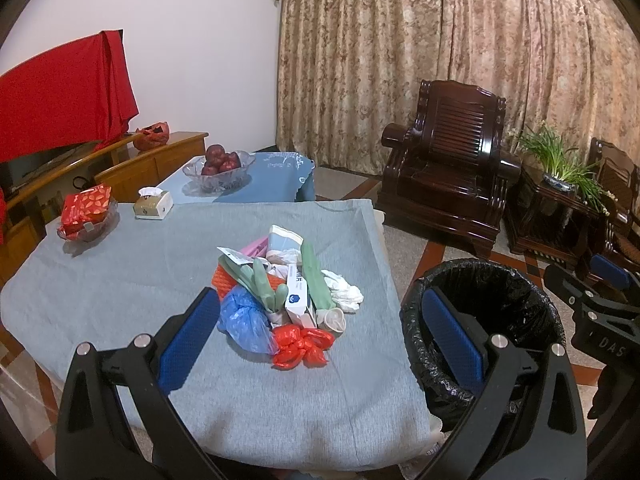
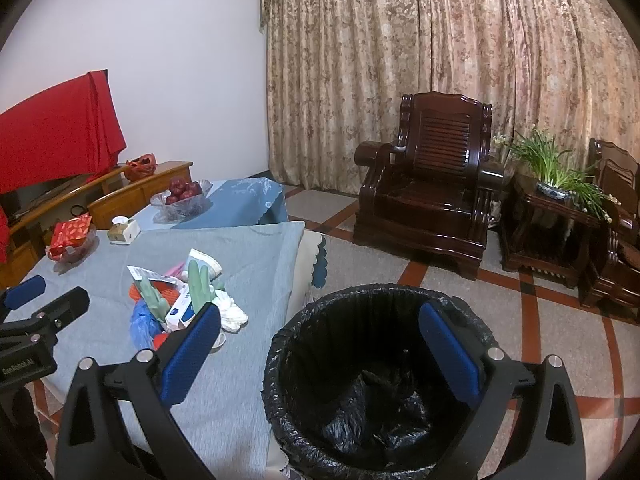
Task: Collect trash
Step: 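Reach the right tool to the trash pile and grasp the white tissue, then drop the white tissue into the bin with the right tool while the left tool grasps a green glove, then return the right tool to the pile and grasp the green glove, then grasp the blue plastic bag with the left tool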
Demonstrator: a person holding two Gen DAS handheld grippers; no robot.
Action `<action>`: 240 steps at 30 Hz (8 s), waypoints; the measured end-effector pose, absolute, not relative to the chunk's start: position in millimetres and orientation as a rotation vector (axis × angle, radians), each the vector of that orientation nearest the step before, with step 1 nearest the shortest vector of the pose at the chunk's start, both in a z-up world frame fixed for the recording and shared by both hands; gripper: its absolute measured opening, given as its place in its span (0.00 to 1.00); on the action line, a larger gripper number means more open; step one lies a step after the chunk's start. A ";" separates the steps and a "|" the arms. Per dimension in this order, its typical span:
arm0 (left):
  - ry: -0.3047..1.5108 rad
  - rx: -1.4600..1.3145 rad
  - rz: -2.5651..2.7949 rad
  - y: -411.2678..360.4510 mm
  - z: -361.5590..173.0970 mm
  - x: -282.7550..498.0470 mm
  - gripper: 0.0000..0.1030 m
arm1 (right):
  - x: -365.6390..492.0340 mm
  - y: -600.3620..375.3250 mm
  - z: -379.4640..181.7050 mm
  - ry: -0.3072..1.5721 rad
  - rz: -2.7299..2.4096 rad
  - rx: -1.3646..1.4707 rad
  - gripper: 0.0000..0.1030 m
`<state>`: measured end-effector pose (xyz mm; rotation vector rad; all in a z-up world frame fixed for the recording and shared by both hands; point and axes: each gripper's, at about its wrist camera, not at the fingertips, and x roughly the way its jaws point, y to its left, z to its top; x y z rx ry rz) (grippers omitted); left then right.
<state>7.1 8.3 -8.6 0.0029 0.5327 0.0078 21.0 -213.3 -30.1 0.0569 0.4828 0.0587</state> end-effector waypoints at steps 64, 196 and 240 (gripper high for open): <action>0.663 -0.100 0.085 111.1 -144.7 130.8 0.79 | 228.7 -65.2 -182.2 0.866 0.349 -0.026 0.26; 0.602 -0.069 0.085 122.6 -126.1 120.0 0.85 | 185.1 -71.6 -152.1 0.696 0.307 -0.011 0.83; 0.763 -0.124 0.074 141.7 -192.3 140.1 0.41 | 197.2 -56.4 -182.9 0.852 0.385 -0.017 0.31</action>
